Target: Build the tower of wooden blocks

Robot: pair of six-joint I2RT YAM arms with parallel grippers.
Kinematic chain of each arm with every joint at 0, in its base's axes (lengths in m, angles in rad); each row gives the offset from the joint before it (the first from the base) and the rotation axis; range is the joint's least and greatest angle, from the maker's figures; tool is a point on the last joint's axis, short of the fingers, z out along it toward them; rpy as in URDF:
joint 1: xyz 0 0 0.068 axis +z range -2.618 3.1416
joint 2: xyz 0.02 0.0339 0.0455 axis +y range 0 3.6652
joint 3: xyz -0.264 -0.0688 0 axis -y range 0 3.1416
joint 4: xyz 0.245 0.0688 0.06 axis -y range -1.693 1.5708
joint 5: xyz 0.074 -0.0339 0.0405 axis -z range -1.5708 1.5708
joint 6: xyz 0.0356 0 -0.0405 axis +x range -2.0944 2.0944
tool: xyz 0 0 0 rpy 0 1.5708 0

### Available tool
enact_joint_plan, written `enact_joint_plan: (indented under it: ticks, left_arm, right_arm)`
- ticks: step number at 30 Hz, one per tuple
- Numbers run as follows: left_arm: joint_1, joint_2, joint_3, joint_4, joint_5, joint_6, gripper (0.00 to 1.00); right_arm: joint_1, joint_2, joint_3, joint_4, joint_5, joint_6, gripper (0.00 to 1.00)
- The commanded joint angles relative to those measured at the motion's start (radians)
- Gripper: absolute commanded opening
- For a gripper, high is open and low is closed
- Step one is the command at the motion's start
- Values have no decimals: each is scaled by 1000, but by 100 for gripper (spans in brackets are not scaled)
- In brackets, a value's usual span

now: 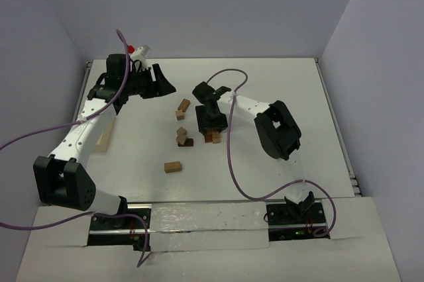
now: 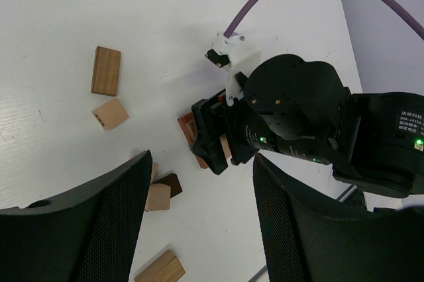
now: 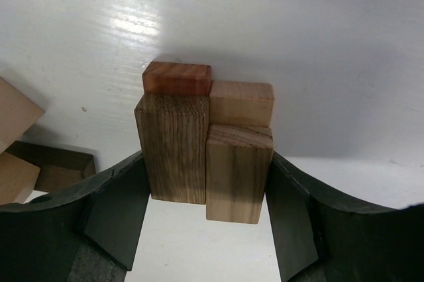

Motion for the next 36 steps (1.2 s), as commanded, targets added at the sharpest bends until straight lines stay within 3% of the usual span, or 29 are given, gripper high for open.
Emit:
enact_joint_plan:
  ticks: [1,20,28,36]
  left_arm:
    - [6,-3,30,20,5,0,69]
    - [6,10,40,19,5,-2,68]
    - [6,15,38,21,8,-1,69]
    - [6,9,32,17,24,16,69]
  right_arm:
    - [-18,-9,15,-9,57,28,72]
    - [-65,-18,-39,-5,44,96,68]
    - [-65,-23,-35,0,8,92,100]
    - [-65,-52,-19,6,-37,33,100]
